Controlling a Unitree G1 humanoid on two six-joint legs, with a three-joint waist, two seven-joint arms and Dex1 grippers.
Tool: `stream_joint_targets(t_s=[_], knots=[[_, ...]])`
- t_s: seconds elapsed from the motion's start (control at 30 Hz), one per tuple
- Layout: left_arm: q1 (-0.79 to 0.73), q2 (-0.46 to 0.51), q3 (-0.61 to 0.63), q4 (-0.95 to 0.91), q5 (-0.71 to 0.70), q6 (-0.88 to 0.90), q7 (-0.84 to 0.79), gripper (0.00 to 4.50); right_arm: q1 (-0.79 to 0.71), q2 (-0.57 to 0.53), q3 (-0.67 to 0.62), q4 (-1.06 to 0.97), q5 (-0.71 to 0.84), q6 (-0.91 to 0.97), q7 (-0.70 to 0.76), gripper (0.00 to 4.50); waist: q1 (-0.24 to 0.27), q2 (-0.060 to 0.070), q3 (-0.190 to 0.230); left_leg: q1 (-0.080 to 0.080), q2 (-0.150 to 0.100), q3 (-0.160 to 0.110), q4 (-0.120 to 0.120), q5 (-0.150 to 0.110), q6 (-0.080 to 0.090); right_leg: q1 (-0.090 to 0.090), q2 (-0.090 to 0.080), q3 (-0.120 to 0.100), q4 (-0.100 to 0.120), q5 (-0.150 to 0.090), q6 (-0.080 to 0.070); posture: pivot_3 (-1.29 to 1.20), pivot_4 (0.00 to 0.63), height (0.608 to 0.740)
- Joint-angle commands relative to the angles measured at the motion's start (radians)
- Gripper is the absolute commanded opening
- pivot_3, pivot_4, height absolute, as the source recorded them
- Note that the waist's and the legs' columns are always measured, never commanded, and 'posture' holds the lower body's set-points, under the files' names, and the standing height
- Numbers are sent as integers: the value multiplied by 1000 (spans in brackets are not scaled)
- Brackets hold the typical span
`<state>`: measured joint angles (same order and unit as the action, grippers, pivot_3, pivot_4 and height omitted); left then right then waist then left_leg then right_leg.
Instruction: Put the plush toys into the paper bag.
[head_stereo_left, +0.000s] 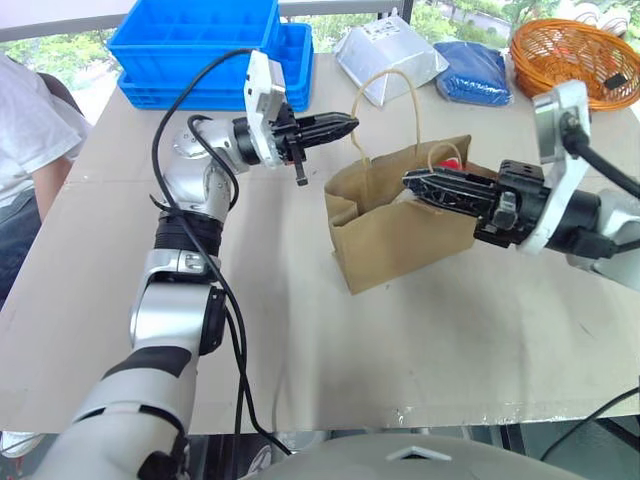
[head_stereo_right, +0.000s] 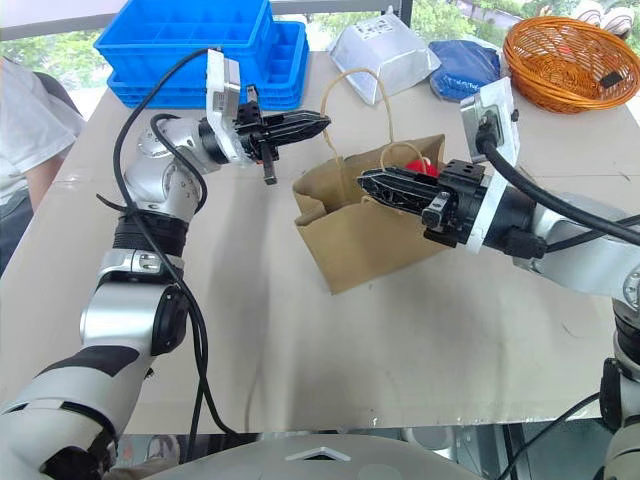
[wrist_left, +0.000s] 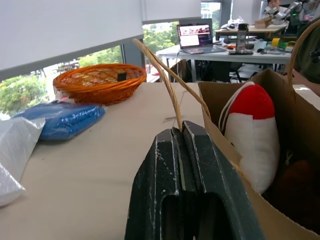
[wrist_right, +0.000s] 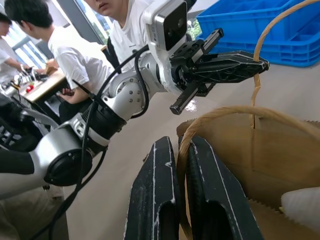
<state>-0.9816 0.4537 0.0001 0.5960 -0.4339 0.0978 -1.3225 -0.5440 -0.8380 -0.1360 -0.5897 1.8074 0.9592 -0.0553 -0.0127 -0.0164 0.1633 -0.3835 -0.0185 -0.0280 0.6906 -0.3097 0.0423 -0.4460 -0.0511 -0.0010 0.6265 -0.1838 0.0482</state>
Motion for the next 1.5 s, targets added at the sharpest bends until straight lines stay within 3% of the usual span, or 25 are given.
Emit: stream_joint_targets(t_s=[0.03,0.1,0.13,0.23,0.33,0.4,0.5,0.6,0.7,0.87,1.0,1.1,1.17,1.2,1.37,1.5], knots=[[-28,11,23,-29,14,-36,-2,0,16,-32,-35,-26,-33,-33,45,111,1,0,0,0,0,0,0,0,0,0,0,0,0,0,0,0,150,740],[-5,33,-2,-21,54,-102,-43,0,37,-45,-26,-29,-73,-27,84,111,1,0,0,0,0,0,0,0,0,0,0,0,0,0,0,0,150,740],[2,38,11,-37,25,-51,-55,0,51,-57,-24,-32,-118,-21,118,111,0,0,0,0,0,0,0,0,0,0,0,0,0,0,0,0,150,740],[40,69,36,-127,-43,102,-73,1004,112,-93,-77,-49,-170,-24,216,978,1,0,0,0,0,0,0,0,0,0,0,0,0,0,0,0,150,740],[118,117,77,-254,-113,255,-41,2326,186,-153,-175,-78,-212,-30,310,2366,1,0,0,0,1,-1,0,0,0,0,0,-1,0,0,0,0,150,740],[208,160,109,-387,-197,410,-14,2868,255,-195,-268,-102,-236,-25,395,2980,0,0,0,0,2,0,0,0,1,0,0,0,0,0,0,0,150,740],[347,208,125,-570,-291,552,3,4302,354,-235,-381,-138,-271,-22,529,3085,1,0,0,1,3,0,0,-1,1,0,1,0,0,0,0,0,150,740],[456,226,141,-697,-360,636,37,4407,445,-270,-476,-174,-374,-33,668,3085,8,0,0,1,3,0,0,-1,1,1,1,0,0,0,0,0,150,740],[505,224,137,-744,-377,655,60,4407,497,-299,-536,-146,-334,2,691,3085,18,0,0,1,3,0,1,-1,1,2,1,0,0,0,0,0,150,740],[517,226,111,-738,-342,607,48,4407,542,-306,-547,-146,-308,6,641,3085,27,0,0,4,3,0,7,-1,1,7,3,0,-1,0,0,0,150,740],[513,231,100,-733,-330,587,39,4407,568,-297,-490,-216,-426,-30,674,3085,27,0,0,4,4,0,7,-1,1,7,3,0,-1,0,0,0,150,740],[500,229,75,-708,-298,557,22,4500,539,-272,-340,-249,-538,-88,714,1613,26,0,0,4,4,0,7,-1,0,7,3,0,-1,0,0,0,150,740],[489,230,54,-689,-288,548,0,4500,518,-281,-175,-263,-721,-154,769,771,25,0,0,4,4,1,8,-1,1,7,3,0,-1,0,0,0,150,740],[482,229,42,-685,-285,545,-12,4500,505,-281,-80,-256,-825,-195,795,144,25,0,0,4,4,1,8,-1,1,7,3,0,-1,0,0,0,150,740],[464,224,-18,-670,-253,508,-72,4500,368,-146,263,-123,-1172,-369,836,13,24,0,0,3,3,0,9,0,-1,6,4,0,-1,-1,0,0,150,740],[464,220,-49,-671,-232,483,-90,4500,264,-28,395,-12,-1326,-436,849,13,22,0,0,4,3,2,9,1,-3,6,4,1,0,0,0,0,150,740]])
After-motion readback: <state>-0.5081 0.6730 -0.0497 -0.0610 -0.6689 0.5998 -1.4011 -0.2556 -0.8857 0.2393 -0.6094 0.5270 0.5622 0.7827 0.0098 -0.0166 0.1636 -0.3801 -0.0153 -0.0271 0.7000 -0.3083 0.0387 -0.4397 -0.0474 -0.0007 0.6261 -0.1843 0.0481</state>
